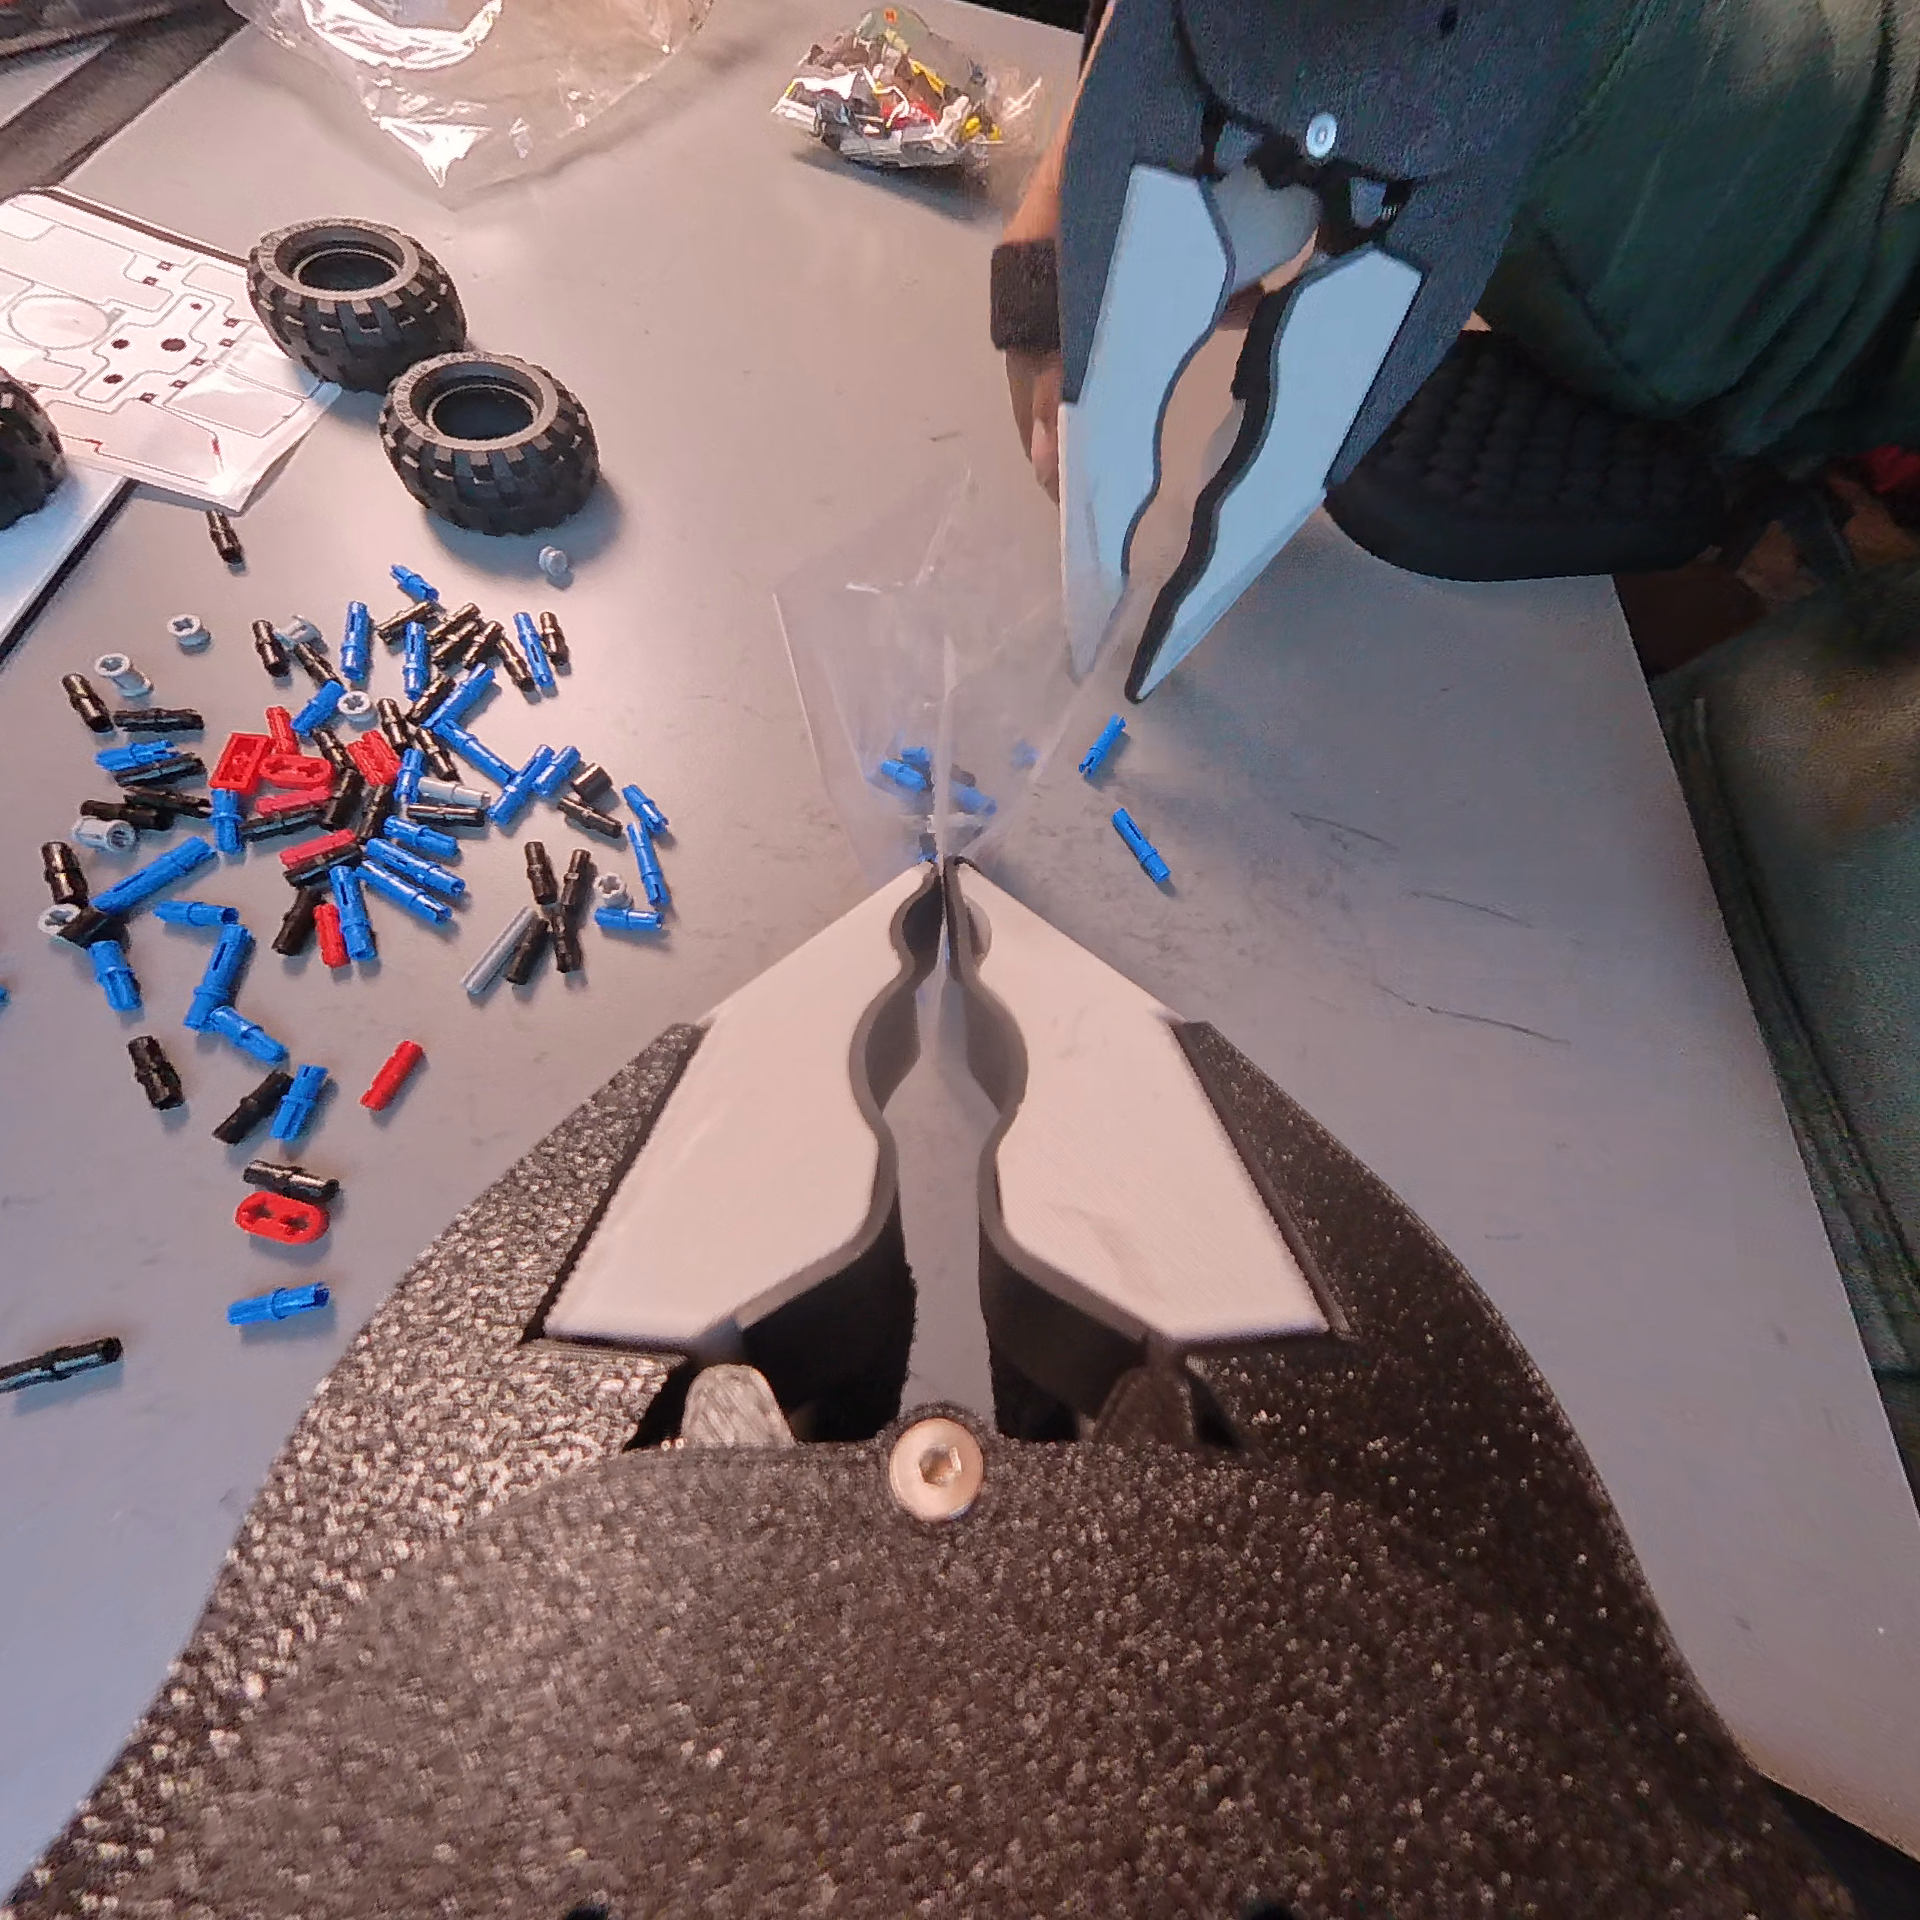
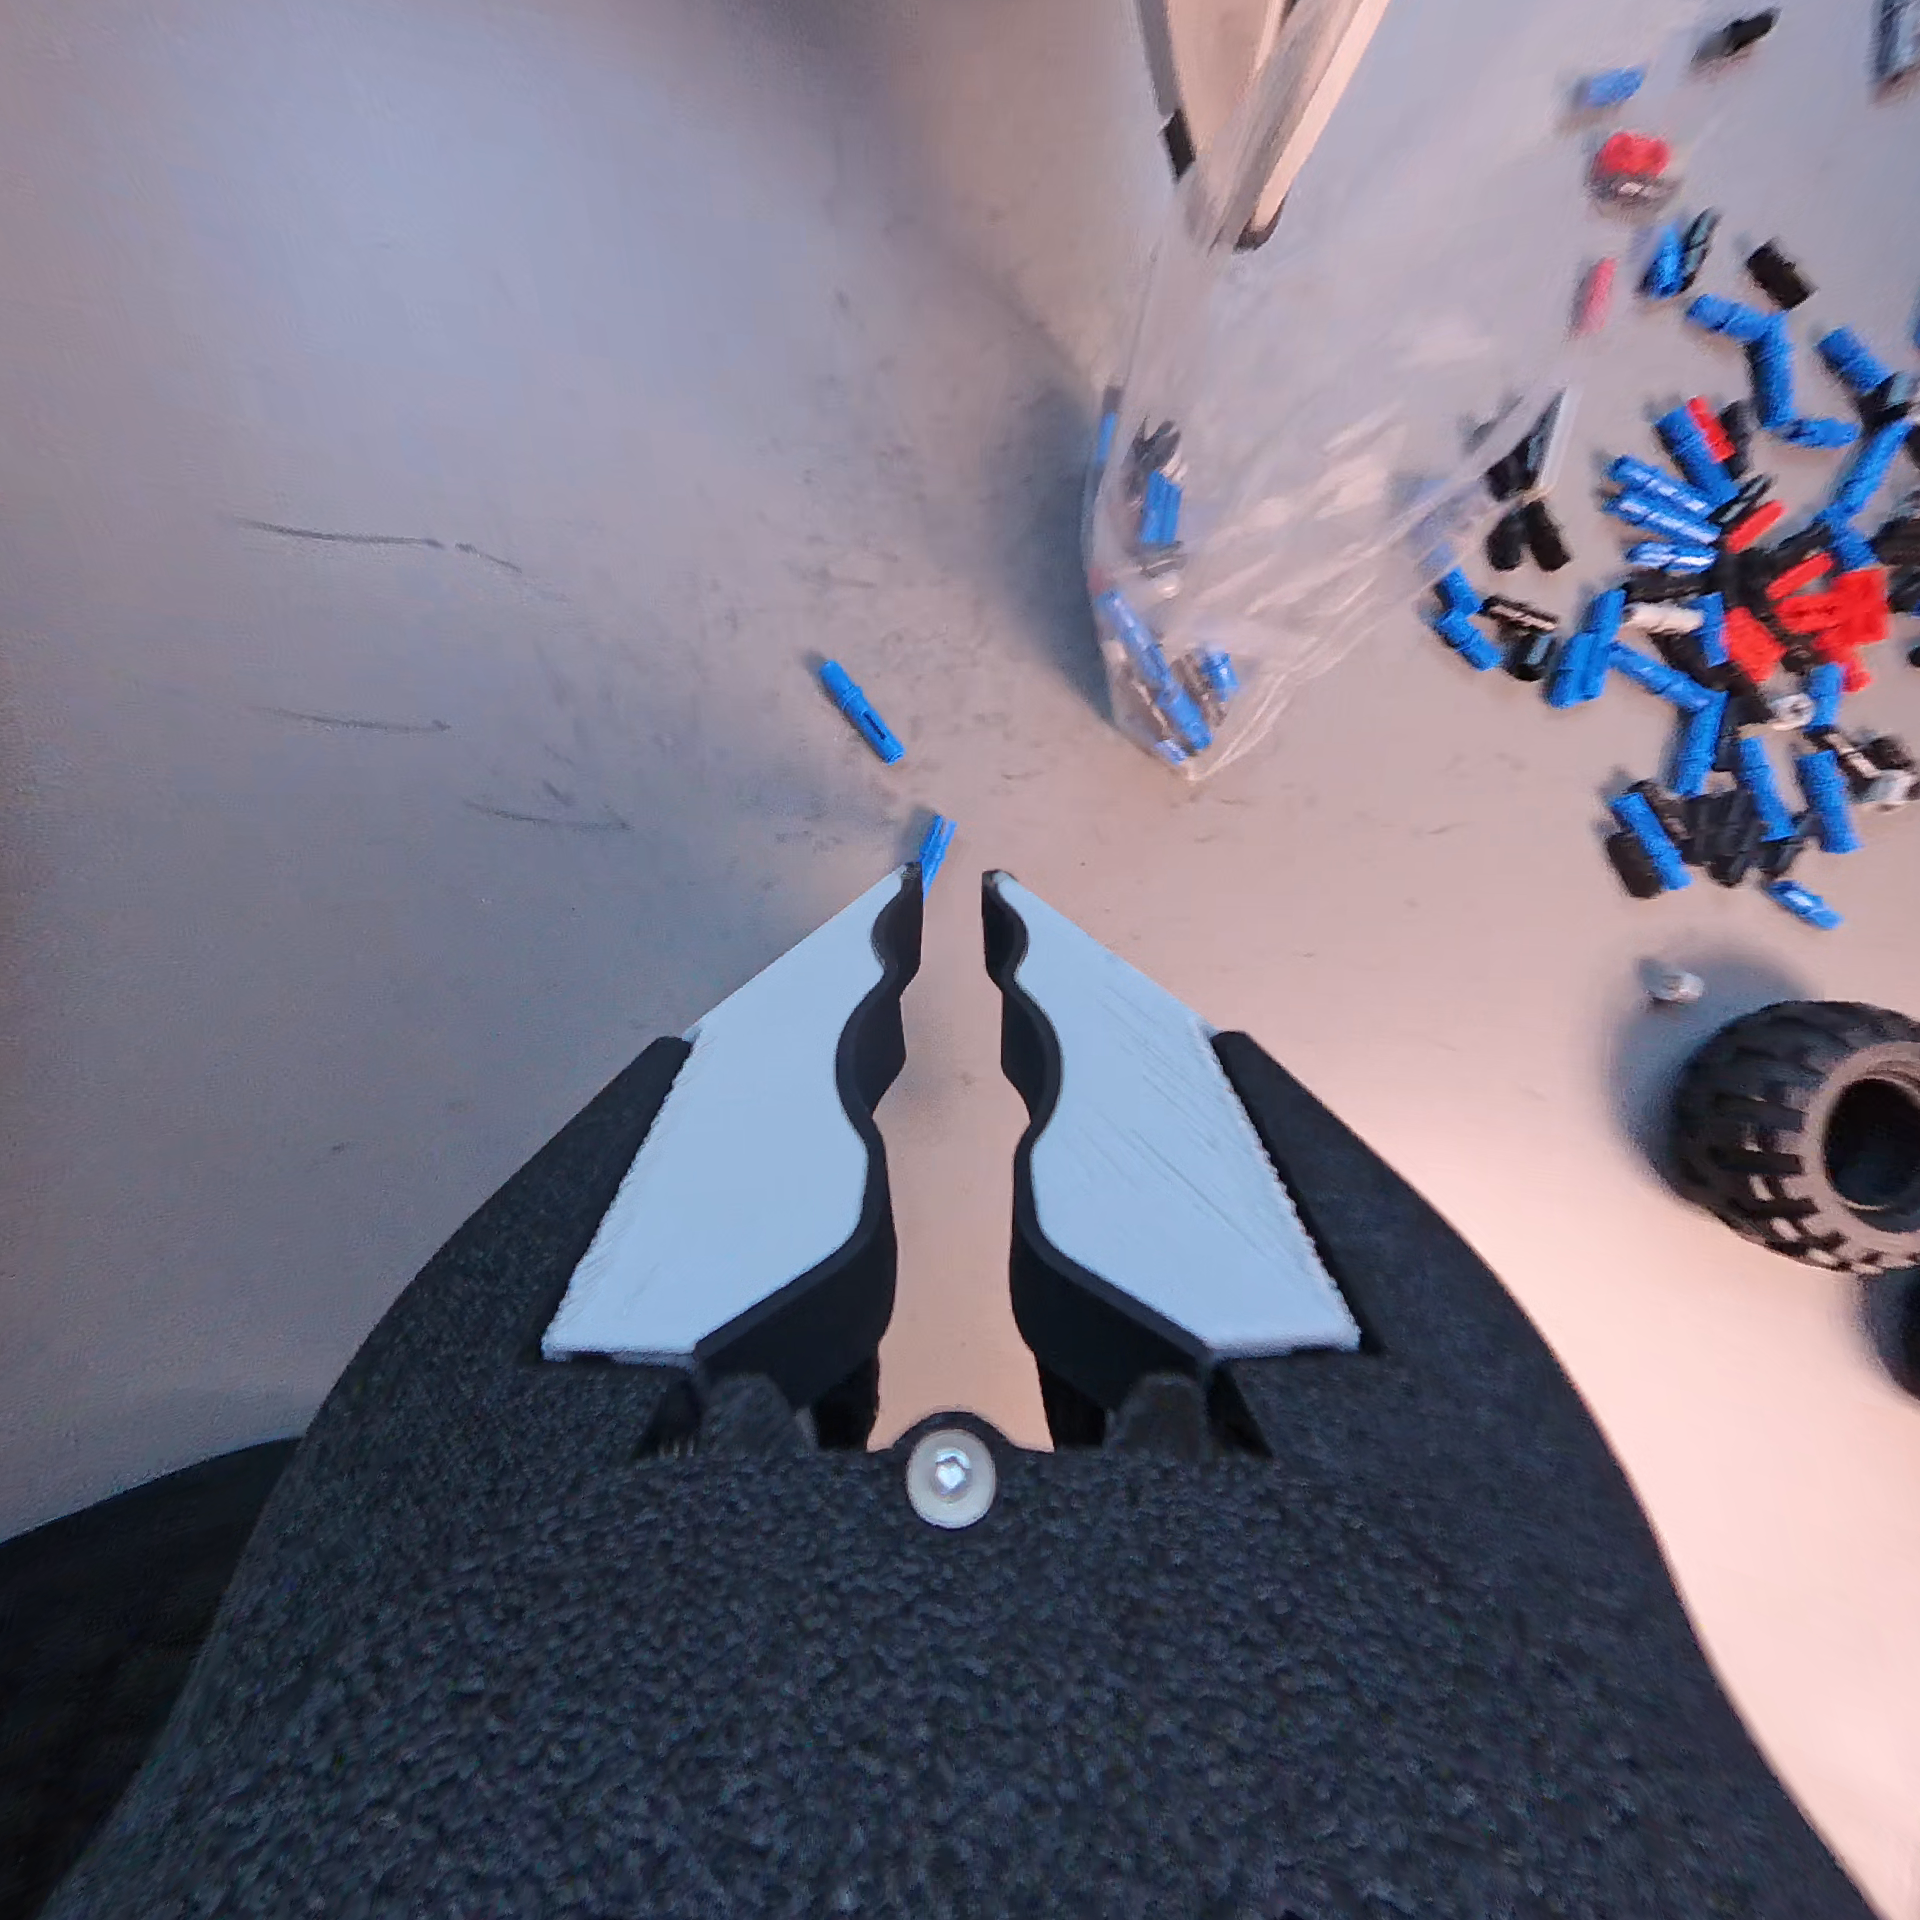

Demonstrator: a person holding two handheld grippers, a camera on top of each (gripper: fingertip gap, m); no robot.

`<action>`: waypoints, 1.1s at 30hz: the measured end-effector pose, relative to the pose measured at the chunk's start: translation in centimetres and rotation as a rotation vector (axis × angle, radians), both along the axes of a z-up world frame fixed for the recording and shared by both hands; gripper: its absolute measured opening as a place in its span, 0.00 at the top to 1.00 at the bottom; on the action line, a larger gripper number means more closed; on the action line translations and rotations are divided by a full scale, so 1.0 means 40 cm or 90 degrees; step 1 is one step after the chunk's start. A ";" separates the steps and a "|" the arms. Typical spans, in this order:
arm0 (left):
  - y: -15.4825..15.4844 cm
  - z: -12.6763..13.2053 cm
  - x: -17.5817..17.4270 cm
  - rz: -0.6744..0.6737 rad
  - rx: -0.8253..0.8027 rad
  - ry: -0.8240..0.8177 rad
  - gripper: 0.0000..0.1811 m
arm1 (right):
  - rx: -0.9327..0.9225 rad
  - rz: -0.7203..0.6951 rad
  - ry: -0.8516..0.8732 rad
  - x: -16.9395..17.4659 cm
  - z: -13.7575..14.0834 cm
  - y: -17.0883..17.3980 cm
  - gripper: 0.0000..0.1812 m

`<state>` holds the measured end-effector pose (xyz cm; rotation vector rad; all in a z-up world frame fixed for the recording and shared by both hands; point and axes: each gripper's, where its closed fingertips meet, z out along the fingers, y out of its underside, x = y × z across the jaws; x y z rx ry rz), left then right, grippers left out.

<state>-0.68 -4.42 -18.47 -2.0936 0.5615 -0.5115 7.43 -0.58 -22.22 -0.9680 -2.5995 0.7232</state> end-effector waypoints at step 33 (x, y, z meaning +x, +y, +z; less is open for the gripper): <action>-0.007 0.001 0.004 -0.008 -0.001 -0.006 1.00 | -0.040 0.001 0.154 -0.194 0.221 -0.035 0.98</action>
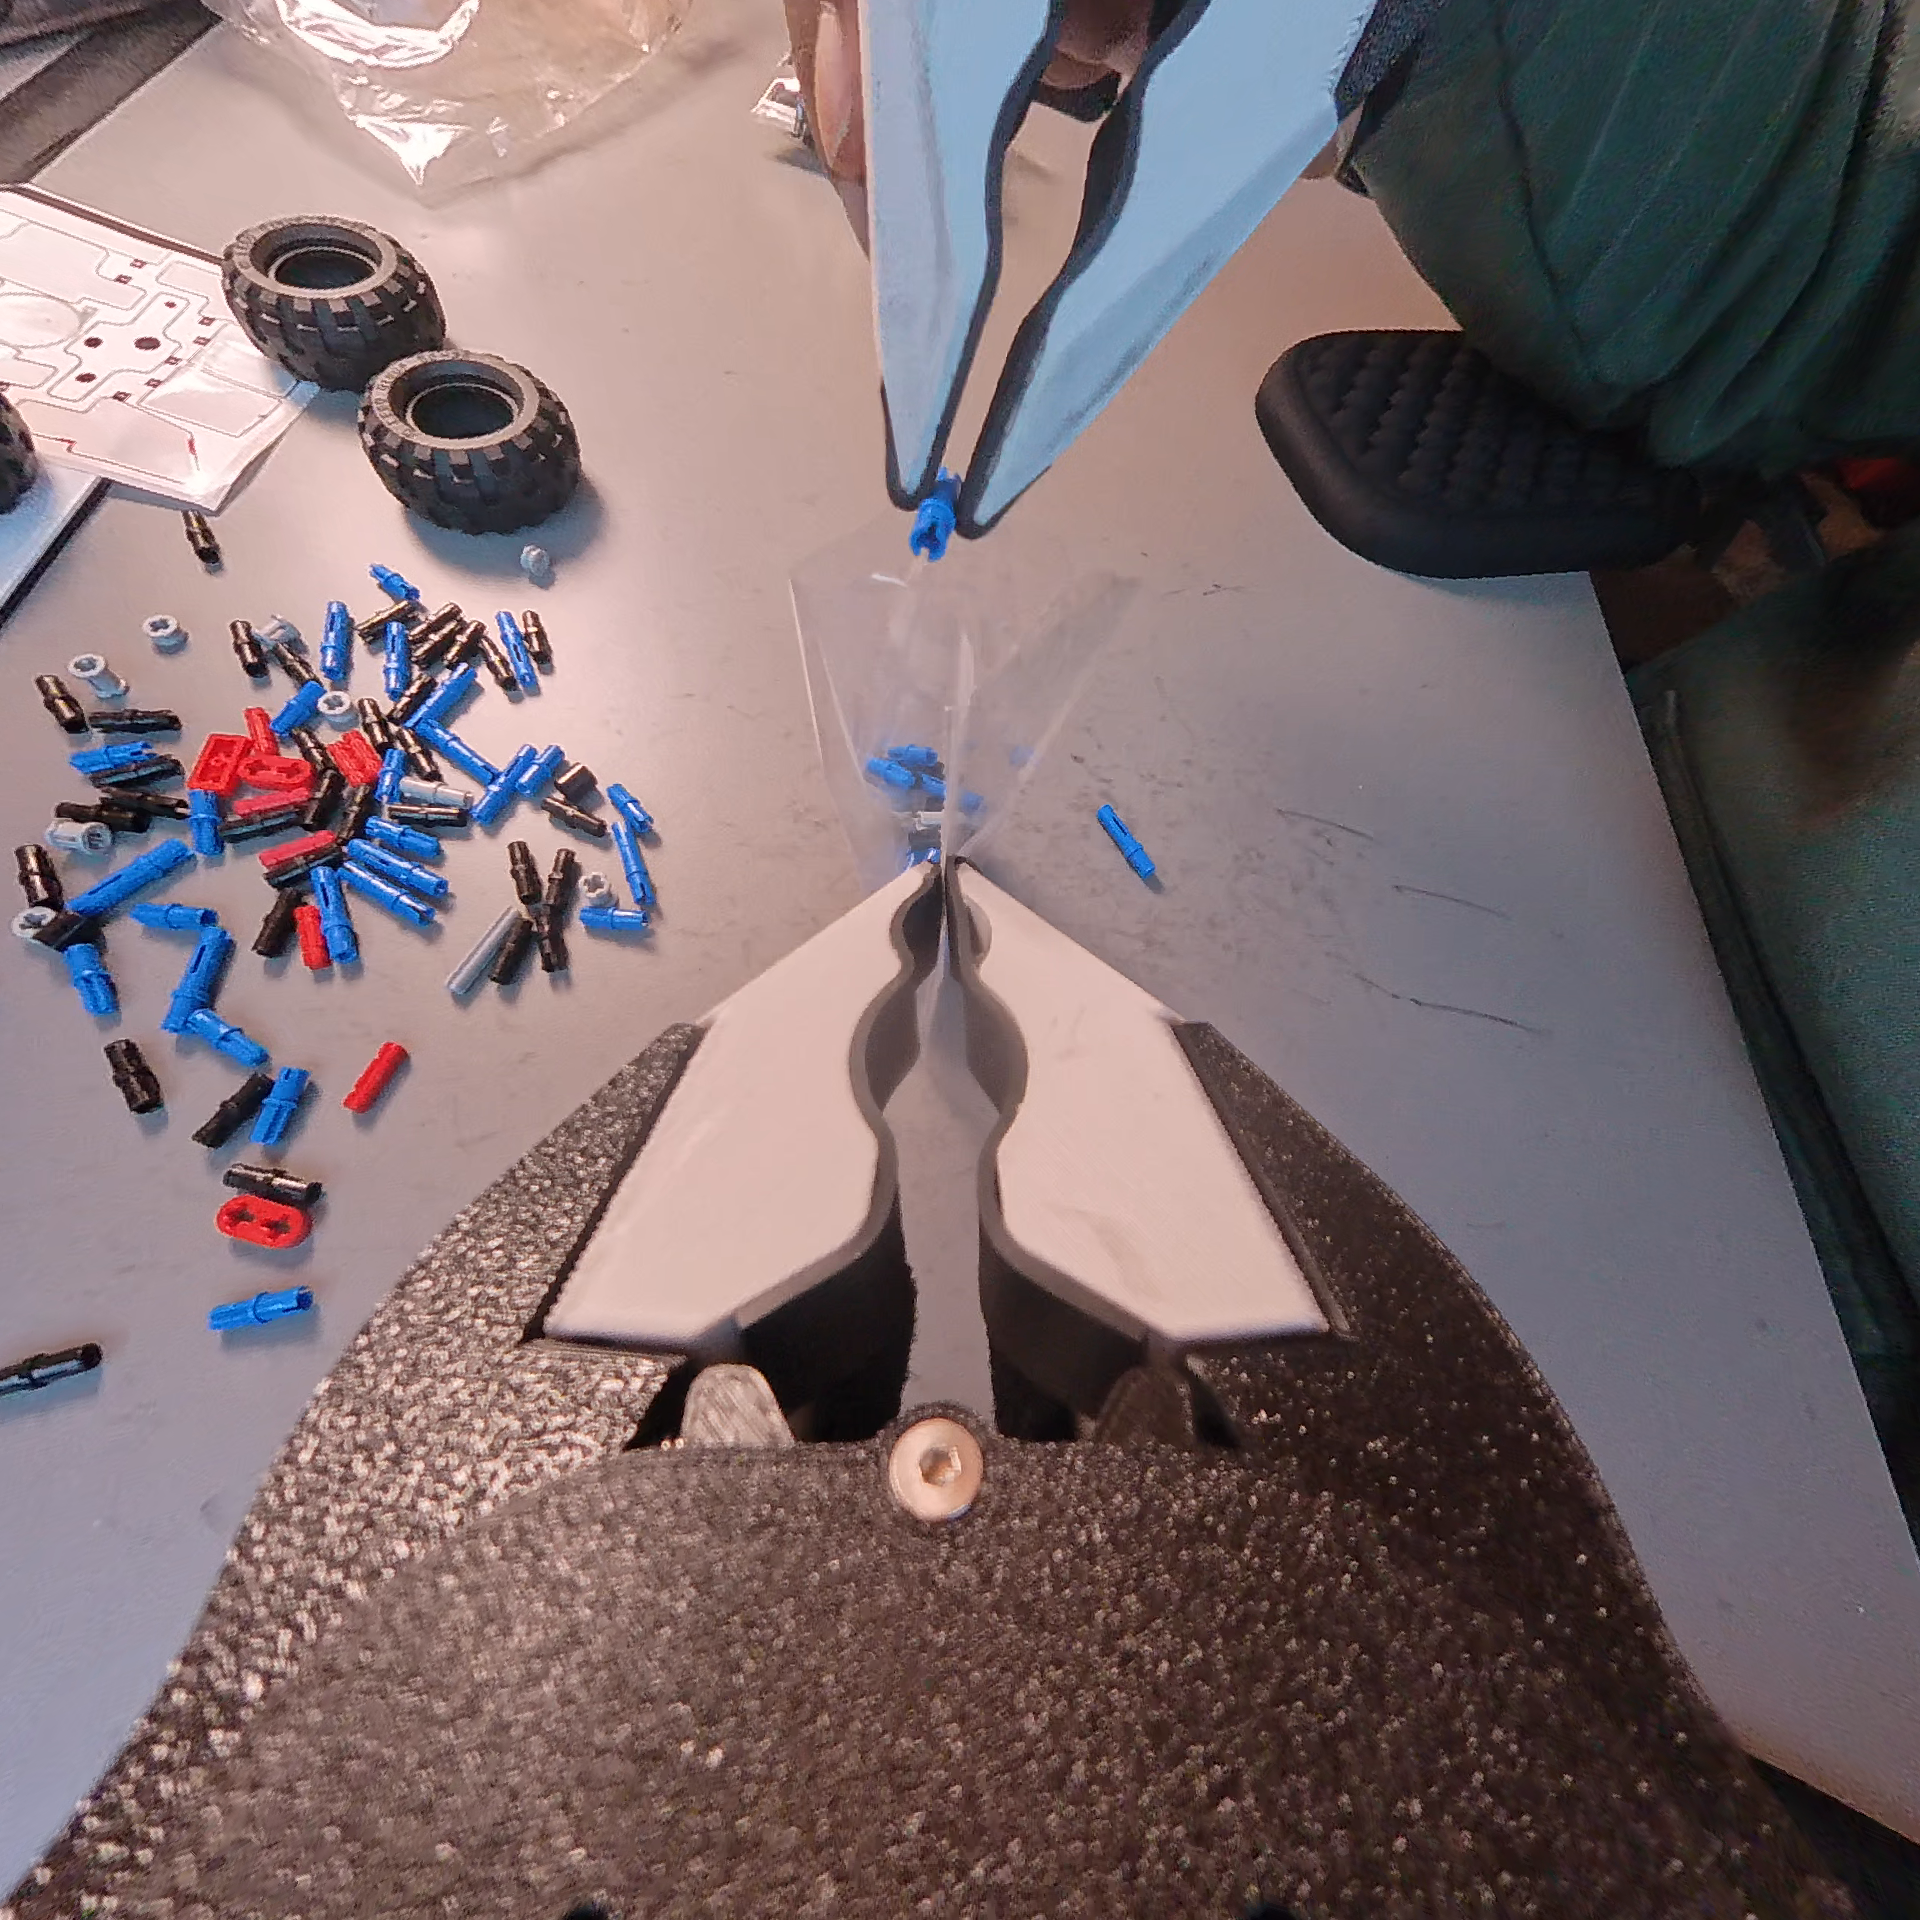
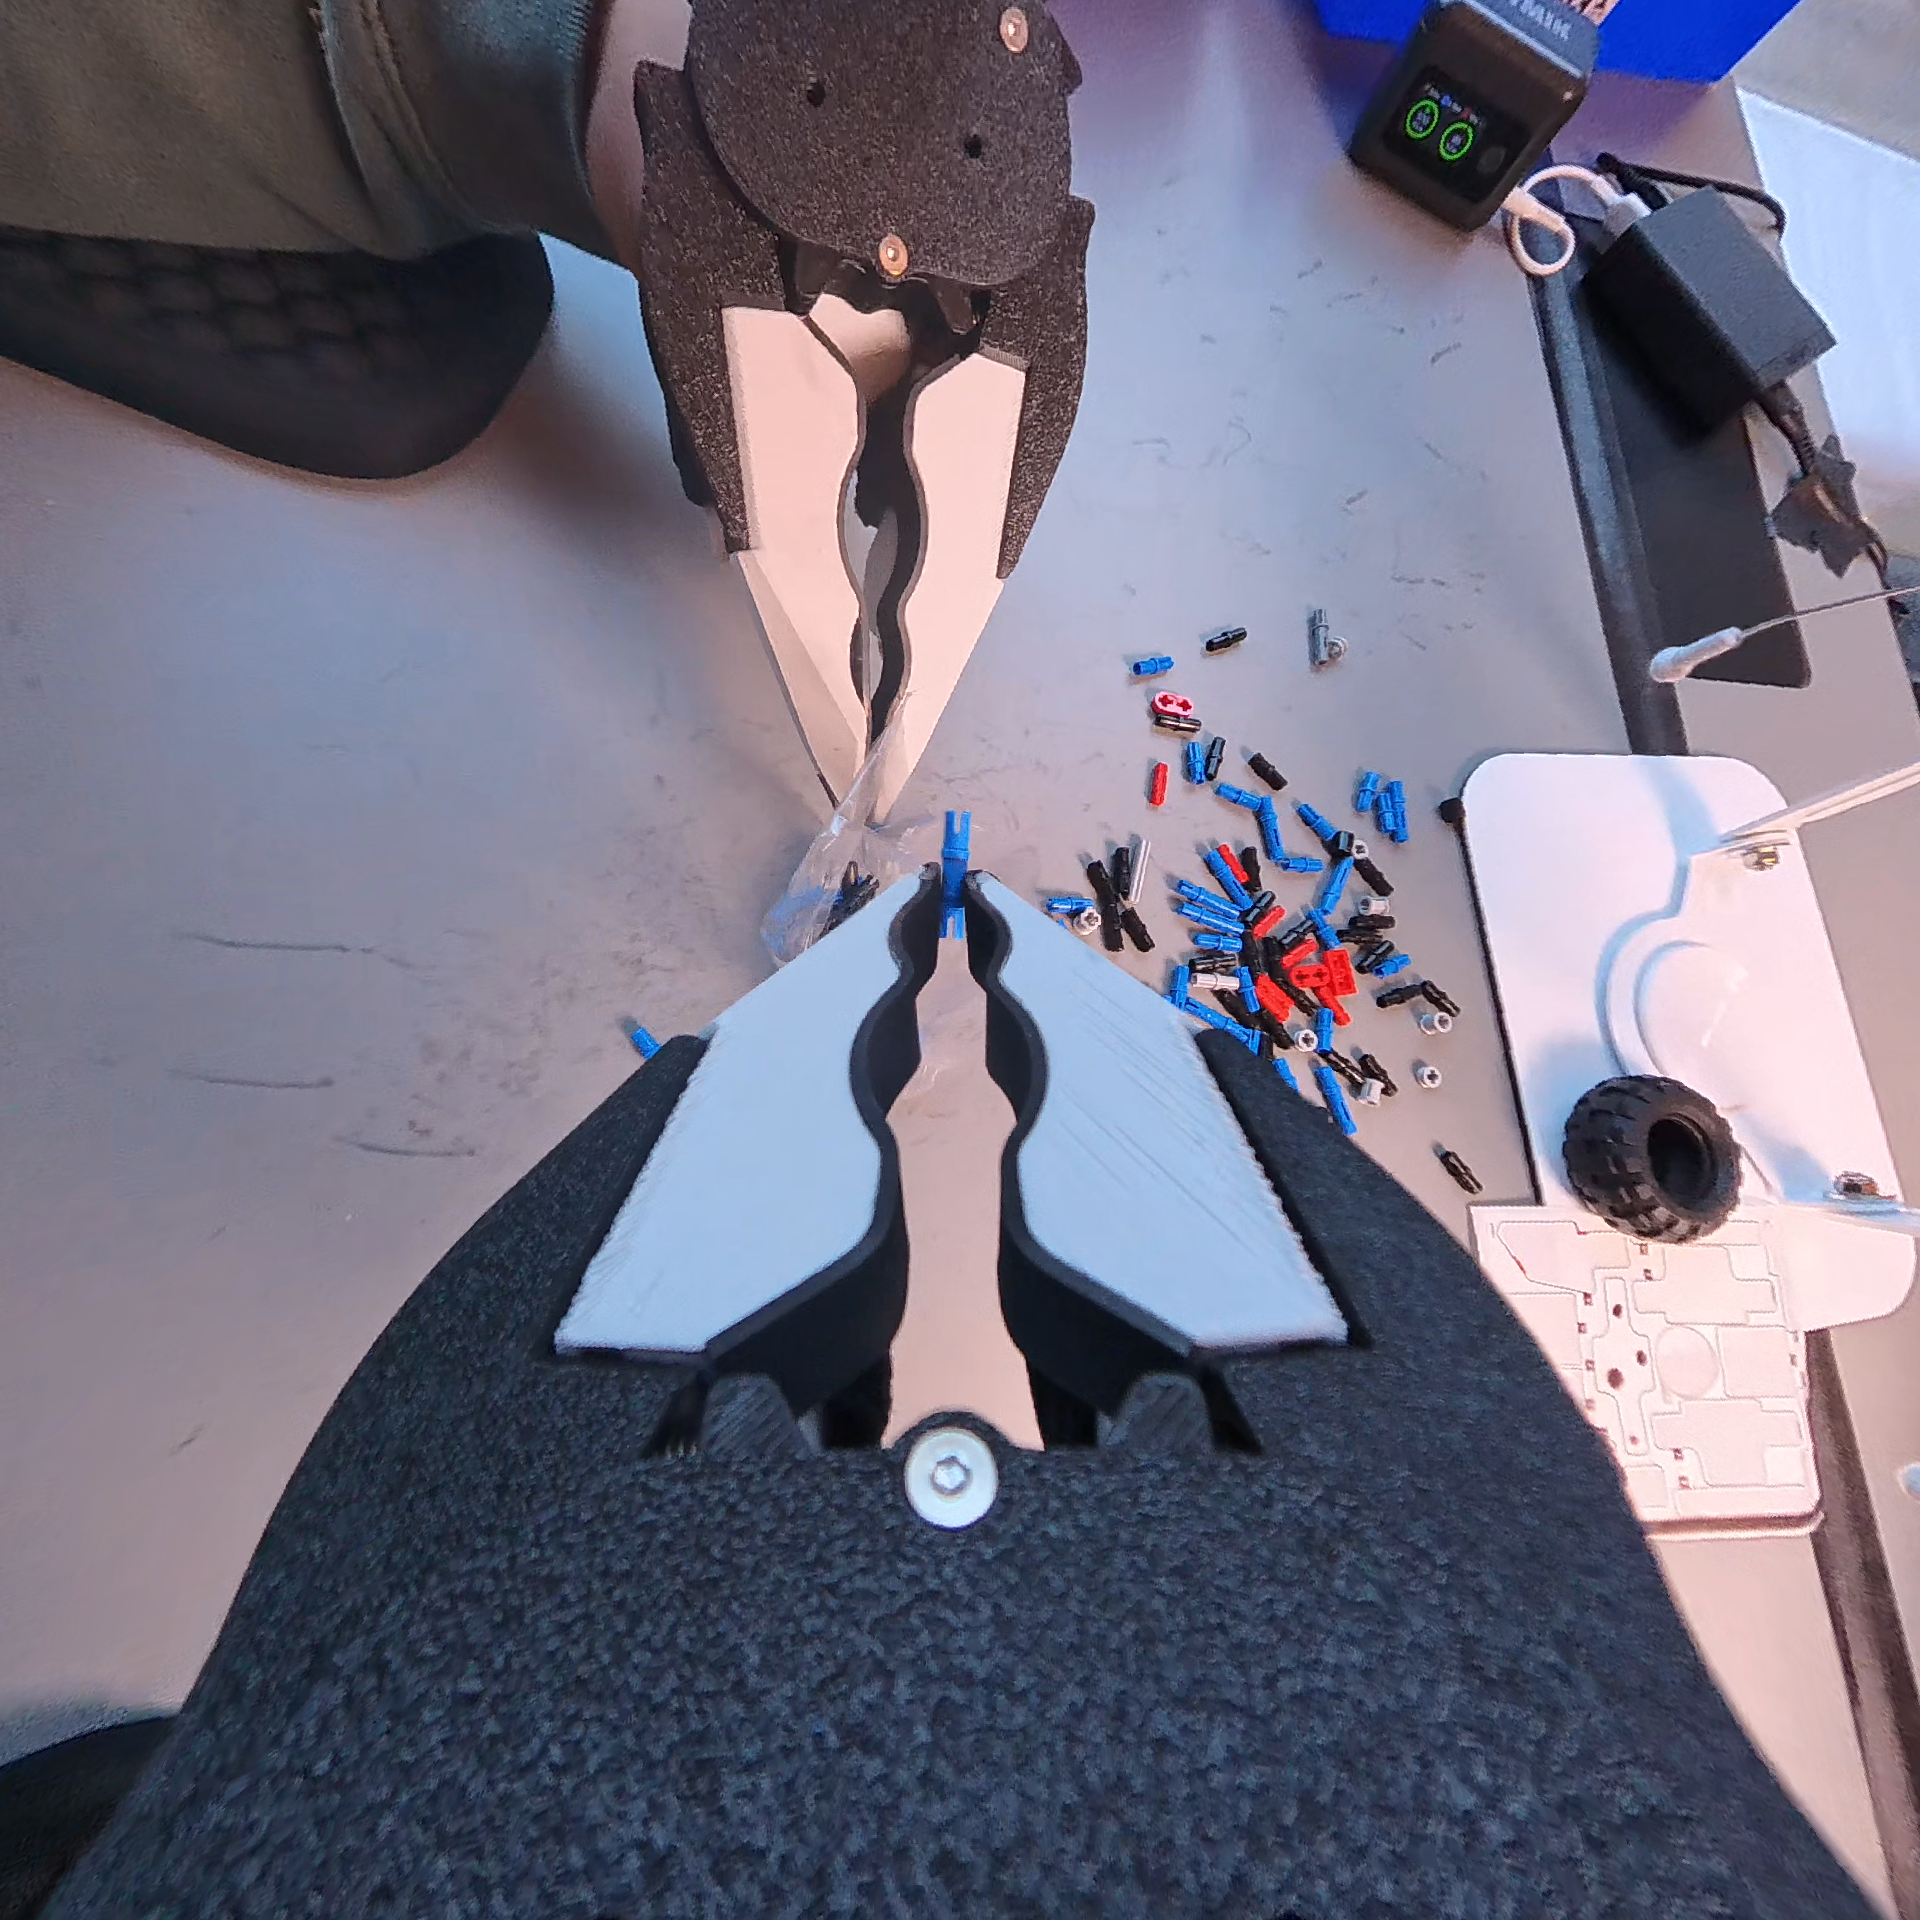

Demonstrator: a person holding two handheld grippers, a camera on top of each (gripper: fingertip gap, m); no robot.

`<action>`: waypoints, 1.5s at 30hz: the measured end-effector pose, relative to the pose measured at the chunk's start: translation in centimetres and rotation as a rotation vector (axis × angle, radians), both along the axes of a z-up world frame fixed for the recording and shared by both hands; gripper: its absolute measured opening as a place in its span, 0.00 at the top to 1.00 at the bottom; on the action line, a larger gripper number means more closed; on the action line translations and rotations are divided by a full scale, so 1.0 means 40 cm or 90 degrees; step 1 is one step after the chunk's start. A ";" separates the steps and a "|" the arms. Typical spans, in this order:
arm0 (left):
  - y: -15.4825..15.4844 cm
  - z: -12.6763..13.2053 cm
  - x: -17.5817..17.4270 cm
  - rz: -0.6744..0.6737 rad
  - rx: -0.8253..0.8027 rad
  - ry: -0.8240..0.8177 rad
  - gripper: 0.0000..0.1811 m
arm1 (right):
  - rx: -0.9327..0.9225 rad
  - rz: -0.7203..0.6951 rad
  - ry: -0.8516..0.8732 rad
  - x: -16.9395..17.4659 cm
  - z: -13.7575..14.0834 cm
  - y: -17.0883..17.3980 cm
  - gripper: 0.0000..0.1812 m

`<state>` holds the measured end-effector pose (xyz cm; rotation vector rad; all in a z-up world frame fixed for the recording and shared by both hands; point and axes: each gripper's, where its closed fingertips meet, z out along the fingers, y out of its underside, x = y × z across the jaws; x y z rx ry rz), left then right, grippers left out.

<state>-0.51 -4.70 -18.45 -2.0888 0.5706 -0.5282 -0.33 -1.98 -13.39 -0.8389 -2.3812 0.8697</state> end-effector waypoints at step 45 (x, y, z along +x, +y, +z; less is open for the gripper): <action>-0.002 -0.001 0.005 -0.006 -0.004 -0.004 1.00 | 0.025 0.089 -0.032 0.028 -0.014 0.000 0.98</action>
